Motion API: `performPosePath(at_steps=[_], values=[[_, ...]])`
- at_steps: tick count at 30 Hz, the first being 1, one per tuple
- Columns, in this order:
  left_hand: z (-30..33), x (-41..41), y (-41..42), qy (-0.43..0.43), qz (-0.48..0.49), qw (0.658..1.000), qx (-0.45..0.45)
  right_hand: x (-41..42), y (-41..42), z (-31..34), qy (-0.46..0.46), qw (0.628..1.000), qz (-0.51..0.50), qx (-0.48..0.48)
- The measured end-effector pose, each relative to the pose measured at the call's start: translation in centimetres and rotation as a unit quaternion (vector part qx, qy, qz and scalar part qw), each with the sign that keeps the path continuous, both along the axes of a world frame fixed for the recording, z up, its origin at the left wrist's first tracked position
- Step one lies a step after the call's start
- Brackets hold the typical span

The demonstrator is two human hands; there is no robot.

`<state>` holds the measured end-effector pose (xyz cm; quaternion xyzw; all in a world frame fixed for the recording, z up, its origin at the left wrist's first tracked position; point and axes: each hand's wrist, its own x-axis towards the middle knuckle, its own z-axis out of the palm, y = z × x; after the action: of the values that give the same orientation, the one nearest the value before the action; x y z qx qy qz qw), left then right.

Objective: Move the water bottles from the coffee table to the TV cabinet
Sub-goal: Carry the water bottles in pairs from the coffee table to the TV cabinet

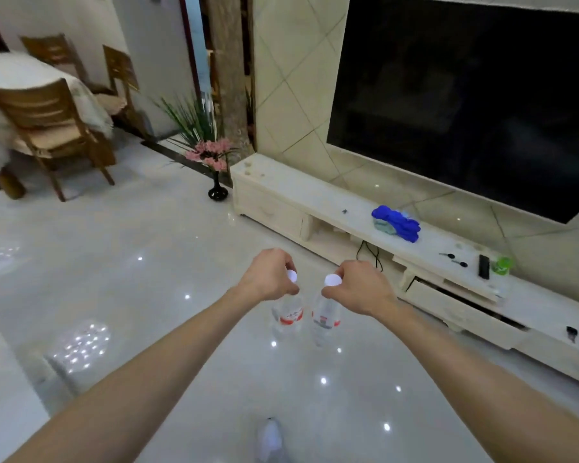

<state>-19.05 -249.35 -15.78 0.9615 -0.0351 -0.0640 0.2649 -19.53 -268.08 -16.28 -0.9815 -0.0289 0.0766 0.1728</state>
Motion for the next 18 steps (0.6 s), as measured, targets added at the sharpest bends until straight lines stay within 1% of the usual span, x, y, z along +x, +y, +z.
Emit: performPosePath(at_steps=[7,10,12,18], values=[[0.6,17.7,3.6,0.006,-0.003,1.000,0.016,18.1,4.1,1.3,-0.006,1.000,0.021,0.006],[1.0,24.8,5.2,0.008,0.002,1.000,0.022,25.3,5.4,1.5,-0.012,0.999,0.039,-0.012],[0.9,29.7,6.1,0.011,0.005,1.000,0.021,30.4,6.1,1.1,-0.012,0.998,0.053,-0.027],[-1.0,45.5,8.9,0.024,0.029,0.999,0.025,47.0,8.7,-1.8,0.018,0.998,0.062,-0.022]])
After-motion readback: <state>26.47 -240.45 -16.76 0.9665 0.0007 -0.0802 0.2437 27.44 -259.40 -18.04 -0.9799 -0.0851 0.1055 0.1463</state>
